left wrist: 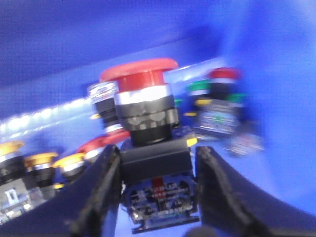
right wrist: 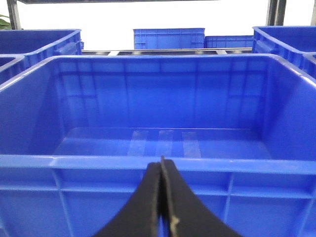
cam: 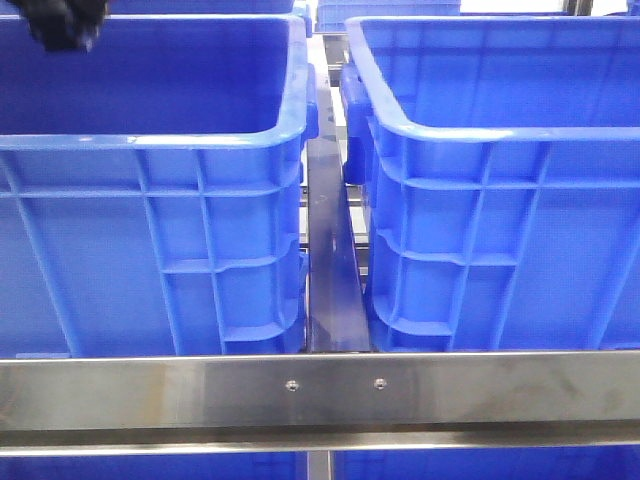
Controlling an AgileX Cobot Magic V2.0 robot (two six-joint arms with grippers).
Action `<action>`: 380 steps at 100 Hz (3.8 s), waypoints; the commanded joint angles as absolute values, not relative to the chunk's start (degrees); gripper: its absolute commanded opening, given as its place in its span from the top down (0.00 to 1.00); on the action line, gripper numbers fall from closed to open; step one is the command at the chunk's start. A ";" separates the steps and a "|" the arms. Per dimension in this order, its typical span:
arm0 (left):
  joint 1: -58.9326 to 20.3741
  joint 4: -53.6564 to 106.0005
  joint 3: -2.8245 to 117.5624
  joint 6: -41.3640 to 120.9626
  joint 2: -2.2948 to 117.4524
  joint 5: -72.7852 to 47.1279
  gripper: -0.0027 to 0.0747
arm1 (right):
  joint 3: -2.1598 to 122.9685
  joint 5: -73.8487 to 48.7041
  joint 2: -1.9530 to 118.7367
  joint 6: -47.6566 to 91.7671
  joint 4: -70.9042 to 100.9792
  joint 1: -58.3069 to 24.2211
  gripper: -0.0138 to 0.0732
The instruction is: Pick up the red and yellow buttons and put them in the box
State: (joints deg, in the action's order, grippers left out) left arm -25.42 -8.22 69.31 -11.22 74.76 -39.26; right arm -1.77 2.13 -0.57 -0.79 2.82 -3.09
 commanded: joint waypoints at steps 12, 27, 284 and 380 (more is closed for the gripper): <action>-31.96 -8.73 67.18 -10.86 63.57 -37.13 0.94 | -1.55 6.88 -1.85 -0.58 2.80 -2.93 0.92; -35.56 -8.73 64.68 -10.86 57.26 -39.74 0.94 | -1.55 6.88 -1.85 -0.58 2.80 -2.93 0.92; -36.93 -9.80 60.25 -10.86 49.58 -42.49 0.94 | 58.32 -45.03 68.27 39.84 86.47 -17.53 0.11; -36.93 -9.39 60.25 -10.86 49.58 -42.49 0.94 | 87.30 -45.21 95.59 40.38 89.42 -39.00 0.11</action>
State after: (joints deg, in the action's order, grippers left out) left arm -36.47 -9.21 58.67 -10.85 50.17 -46.50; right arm 84.52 -44.39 97.57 39.51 85.80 -38.44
